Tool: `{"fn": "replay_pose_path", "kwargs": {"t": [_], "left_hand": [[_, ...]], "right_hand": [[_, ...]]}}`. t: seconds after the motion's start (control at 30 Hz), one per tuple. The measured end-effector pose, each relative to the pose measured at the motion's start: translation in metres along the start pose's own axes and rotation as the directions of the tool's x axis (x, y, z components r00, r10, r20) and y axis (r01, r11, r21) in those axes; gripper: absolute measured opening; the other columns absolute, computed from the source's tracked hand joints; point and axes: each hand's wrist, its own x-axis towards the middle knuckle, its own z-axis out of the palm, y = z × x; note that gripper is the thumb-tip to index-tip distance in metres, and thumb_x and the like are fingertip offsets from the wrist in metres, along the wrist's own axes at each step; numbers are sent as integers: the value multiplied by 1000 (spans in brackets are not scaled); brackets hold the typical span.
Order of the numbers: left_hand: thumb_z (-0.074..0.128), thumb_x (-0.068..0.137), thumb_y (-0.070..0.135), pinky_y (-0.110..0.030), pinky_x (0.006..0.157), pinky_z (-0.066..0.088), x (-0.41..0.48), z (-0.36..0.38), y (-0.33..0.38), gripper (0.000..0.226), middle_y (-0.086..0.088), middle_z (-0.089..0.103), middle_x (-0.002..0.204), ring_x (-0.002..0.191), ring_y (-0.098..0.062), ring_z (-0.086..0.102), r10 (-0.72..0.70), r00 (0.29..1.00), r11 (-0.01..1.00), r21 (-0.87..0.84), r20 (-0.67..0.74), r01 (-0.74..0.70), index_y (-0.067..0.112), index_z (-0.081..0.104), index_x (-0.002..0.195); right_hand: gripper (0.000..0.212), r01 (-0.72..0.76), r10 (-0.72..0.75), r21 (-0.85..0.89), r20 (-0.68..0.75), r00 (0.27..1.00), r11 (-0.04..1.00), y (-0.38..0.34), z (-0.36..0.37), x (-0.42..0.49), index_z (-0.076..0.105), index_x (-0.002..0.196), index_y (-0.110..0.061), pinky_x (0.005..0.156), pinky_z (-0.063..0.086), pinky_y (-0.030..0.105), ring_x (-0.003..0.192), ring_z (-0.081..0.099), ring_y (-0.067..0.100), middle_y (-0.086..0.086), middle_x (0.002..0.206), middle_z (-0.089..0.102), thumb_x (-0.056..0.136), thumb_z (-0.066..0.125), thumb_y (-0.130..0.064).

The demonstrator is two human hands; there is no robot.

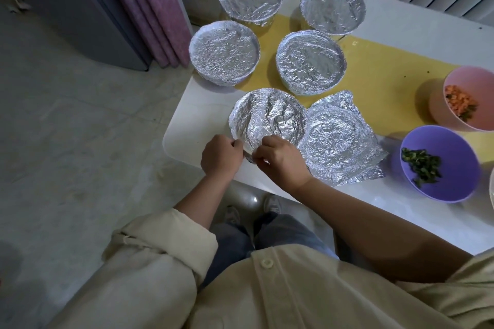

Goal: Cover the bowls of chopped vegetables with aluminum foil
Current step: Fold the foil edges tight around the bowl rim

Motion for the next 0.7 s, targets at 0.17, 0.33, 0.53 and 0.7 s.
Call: {"fn": "replay_pose_path", "kwargs": {"t": [0.17,0.33,0.53,0.7], "left_hand": [[62,73,62,-36,75,59,-13,8,-5,51,-3,73,68,68,-26,72,-106,992,984,-150,-67,95,13,74,69],[65,75,35,-39,75,60,-11,10,10,26,-4,73,65,67,-26,72,-168,979,969,-203,-114,143,12,76,73],[60,73,42,-36,75,60,-11,8,10,32,-1,73,67,67,-23,72,-166,980,968,-208,-114,140,14,77,74],[66,82,33,-27,64,50,-9,3,14,25,-5,76,77,74,-23,71,-114,983,992,-78,-144,104,12,79,81]], "right_hand": [[14,-58,59,36,-27,998,998,-2,5,2,65,63,-9,45,44,33,60,55,29,7,64,53,77,62,-8],[7,-62,62,57,-6,998,996,-9,4,10,66,62,-6,48,39,27,59,57,30,9,62,55,67,69,-1],[17,-76,77,34,-15,997,997,-8,3,11,64,59,-6,45,34,26,56,54,29,8,60,52,63,75,5],[19,-72,72,2,-7,997,997,-9,3,9,65,58,-8,48,29,23,55,54,29,7,60,51,61,79,5]]}}
